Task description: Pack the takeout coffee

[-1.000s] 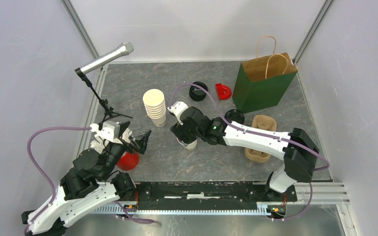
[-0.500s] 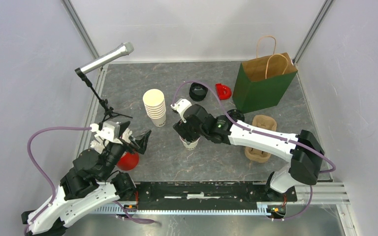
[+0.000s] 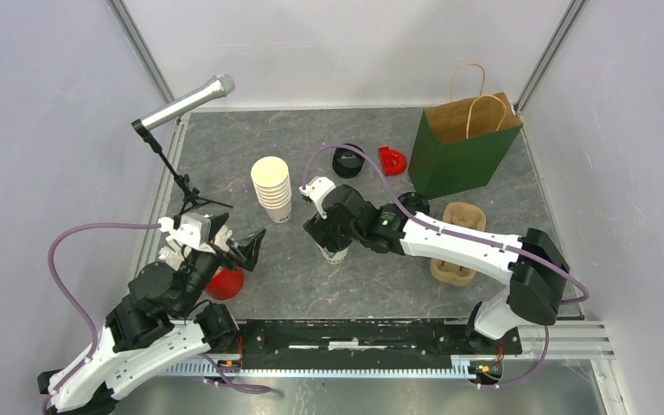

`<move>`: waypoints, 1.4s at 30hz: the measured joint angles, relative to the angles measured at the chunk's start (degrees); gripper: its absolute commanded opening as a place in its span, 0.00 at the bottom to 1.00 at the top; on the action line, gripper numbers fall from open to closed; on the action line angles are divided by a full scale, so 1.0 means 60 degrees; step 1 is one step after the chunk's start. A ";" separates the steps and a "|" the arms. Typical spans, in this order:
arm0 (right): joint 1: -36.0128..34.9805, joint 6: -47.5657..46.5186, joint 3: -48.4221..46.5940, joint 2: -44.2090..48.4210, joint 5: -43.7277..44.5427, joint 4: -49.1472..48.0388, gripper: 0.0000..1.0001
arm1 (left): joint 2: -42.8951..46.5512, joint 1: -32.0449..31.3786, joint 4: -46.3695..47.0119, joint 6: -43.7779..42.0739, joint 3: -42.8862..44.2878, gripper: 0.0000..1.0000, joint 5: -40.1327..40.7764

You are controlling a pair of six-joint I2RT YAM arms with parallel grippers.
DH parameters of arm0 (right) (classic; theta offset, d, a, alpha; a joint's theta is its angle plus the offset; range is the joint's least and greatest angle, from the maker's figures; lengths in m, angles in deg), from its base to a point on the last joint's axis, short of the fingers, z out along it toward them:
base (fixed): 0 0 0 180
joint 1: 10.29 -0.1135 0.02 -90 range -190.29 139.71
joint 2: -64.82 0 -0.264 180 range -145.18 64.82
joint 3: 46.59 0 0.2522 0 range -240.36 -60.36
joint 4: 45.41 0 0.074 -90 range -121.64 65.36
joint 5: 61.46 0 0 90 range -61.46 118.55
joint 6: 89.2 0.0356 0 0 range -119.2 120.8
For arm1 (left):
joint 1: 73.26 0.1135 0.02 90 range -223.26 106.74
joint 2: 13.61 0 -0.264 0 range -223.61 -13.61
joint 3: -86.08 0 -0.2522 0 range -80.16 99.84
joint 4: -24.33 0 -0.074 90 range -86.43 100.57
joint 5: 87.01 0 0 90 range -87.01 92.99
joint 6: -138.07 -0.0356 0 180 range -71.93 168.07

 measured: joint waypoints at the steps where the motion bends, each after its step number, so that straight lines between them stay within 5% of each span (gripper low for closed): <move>1: 0.0000 0.0000 0.0018 -0.0018 -0.0022 0.0000 0.85 | 0.0000 0.0000 0.0000 0.0000 0.0000 1.00 -0.0004; 11: 0.0000 0.0015 0.0076 -0.0339 -0.0062 -0.0131 0.91 | -0.0025 0.0000 0.0080 -0.0007 -0.0018 1.00 -0.0157; 42: 0.0007 -0.0047 0.0018 0.0073 -0.0076 0.0127 0.86 | -0.0321 0.0000 0.0076 -0.0040 -0.0018 1.00 -0.0280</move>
